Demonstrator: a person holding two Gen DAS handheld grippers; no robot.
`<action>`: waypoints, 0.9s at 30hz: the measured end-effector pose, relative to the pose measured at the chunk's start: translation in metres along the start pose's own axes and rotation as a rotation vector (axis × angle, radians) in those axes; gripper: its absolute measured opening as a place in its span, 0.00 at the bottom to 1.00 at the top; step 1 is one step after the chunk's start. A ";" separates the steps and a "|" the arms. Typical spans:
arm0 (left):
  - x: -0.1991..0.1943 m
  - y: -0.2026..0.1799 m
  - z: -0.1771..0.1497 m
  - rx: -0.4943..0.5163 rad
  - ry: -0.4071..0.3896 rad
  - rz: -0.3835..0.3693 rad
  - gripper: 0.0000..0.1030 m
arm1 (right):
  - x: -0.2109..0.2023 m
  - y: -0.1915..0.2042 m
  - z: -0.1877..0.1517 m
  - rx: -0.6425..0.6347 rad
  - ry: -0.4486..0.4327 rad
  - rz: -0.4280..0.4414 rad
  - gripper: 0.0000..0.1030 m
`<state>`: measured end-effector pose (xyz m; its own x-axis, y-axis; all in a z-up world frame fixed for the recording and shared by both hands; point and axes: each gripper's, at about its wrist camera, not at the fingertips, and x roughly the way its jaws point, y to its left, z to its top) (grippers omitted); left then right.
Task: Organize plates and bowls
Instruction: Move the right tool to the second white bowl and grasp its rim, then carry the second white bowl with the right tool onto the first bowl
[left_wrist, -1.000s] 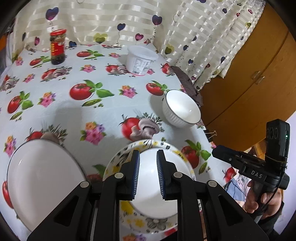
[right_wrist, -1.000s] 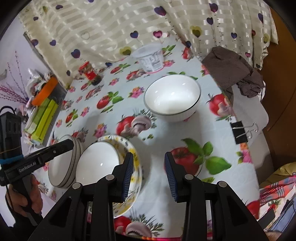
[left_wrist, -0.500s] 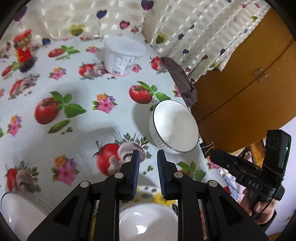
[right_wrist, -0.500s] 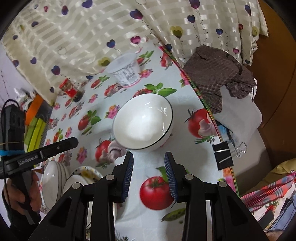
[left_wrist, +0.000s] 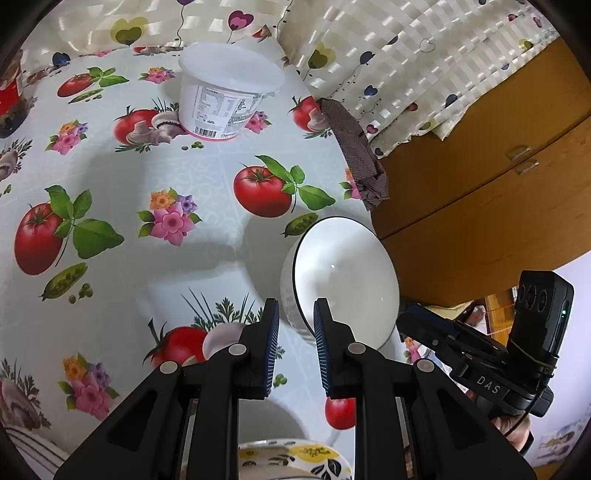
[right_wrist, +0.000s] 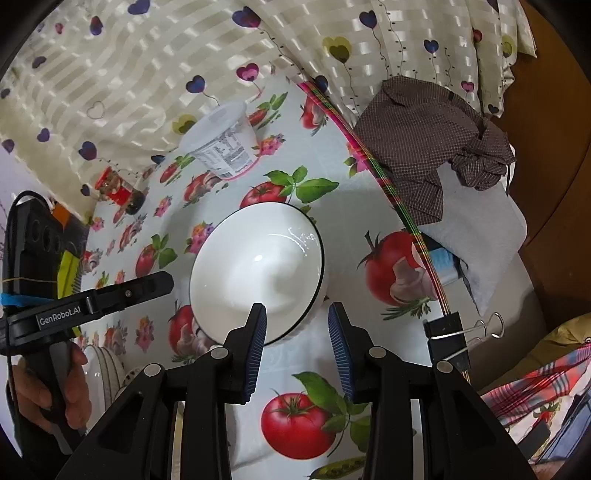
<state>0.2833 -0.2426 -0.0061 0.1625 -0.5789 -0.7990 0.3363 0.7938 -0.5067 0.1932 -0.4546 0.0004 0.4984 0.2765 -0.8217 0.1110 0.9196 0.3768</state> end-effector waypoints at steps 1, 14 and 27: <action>0.002 0.000 0.002 -0.001 0.004 -0.001 0.19 | 0.003 -0.001 0.001 0.001 0.005 -0.002 0.33; 0.037 0.002 0.010 -0.002 0.070 0.026 0.19 | 0.034 -0.011 0.016 0.021 0.042 -0.023 0.21; 0.029 -0.015 0.003 0.093 0.070 0.073 0.19 | 0.033 -0.004 0.017 0.013 0.059 -0.048 0.14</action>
<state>0.2854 -0.2722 -0.0209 0.1256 -0.5036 -0.8547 0.4115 0.8104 -0.4170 0.2241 -0.4535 -0.0211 0.4406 0.2487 -0.8626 0.1446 0.9287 0.3416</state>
